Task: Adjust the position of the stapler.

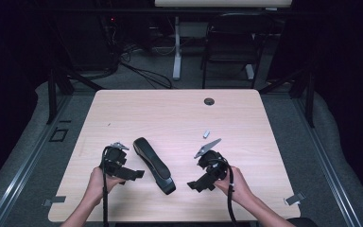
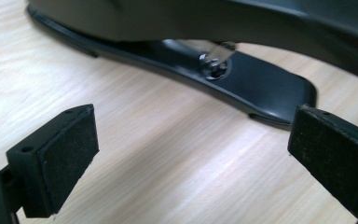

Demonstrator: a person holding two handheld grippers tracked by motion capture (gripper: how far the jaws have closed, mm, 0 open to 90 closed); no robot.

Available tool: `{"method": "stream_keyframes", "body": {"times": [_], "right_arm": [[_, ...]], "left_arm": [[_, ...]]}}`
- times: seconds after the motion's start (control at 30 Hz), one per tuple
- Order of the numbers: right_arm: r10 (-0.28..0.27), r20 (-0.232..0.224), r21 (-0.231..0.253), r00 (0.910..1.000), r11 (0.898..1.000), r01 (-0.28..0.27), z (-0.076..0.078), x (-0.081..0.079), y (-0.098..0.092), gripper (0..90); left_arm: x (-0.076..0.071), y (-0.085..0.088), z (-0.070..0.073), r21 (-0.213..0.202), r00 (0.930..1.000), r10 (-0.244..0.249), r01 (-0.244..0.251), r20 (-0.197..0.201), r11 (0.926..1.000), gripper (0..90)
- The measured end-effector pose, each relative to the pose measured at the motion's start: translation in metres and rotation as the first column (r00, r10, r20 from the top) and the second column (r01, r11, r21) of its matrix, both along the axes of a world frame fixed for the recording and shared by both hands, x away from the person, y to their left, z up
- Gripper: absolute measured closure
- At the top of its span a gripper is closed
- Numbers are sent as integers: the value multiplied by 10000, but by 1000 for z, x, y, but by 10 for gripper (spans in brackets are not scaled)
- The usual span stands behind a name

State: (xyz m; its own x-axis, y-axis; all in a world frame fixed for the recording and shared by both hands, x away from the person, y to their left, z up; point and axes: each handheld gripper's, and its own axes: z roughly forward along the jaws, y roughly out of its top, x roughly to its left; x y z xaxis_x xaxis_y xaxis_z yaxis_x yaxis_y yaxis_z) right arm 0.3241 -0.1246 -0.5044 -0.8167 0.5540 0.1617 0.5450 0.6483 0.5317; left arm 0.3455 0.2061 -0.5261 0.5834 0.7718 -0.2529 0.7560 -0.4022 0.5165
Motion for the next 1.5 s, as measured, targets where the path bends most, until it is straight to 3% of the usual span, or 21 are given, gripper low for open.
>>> {"method": "stream_keyframes", "body": {"times": [0.13,0.23,0.33,0.47,0.5,0.63,0.7,0.83,1.13,1.3,1.5], "right_arm": [[268,52,-110,9996,9996,-267,-2,0,25,8],[416,182,-424,9990,9983,-408,-3,0,43,127],[585,215,-279,9981,9979,-578,-1,-1,58,201],[758,520,-69,9958,9971,-755,3,-4,72,233],[846,954,31,9918,9963,-853,4,-5,80,280],[734,1364,37,9879,9972,-746,7,-6,91,347],[492,1612,141,9857,9985,-521,6,-5,93,427],[445,1480,117,9880,9988,-467,5,-2,93,439],[385,1593,-243,9865,9991,-350,8,4,83,496],[194,1836,-302,9828,9994,-140,9,11,73,535],[230,1807,-326,9833,9993,-174,9,17,66,546]], "left_arm": [[4,7,1,-39,9996,255,-255,79,9997,1],[7,11,1,-128,9993,354,-353,84,9993,0],[9,13,-1,-130,9992,389,-390,-43,9992,0],[10,14,-2,-135,9992,398,-400,-92,9991,0],[10,13,-2,-140,9992,383,-385,-125,9992,1],[10,13,-2,-133,9995,318,-319,-95,9994,0],[11,13,-3,-167,9994,319,-321,-134,9993,0],[11,12,-4,-119,9996,190,-193,-199,9997,4],[10,11,-5,-99,9996,10,-13,-293,10000,18],[10,11,-5,-106,9993,-152,149,-327,9998,22],[10,11,-5,-137,9993,-137,133,-335,9998,22]]}}
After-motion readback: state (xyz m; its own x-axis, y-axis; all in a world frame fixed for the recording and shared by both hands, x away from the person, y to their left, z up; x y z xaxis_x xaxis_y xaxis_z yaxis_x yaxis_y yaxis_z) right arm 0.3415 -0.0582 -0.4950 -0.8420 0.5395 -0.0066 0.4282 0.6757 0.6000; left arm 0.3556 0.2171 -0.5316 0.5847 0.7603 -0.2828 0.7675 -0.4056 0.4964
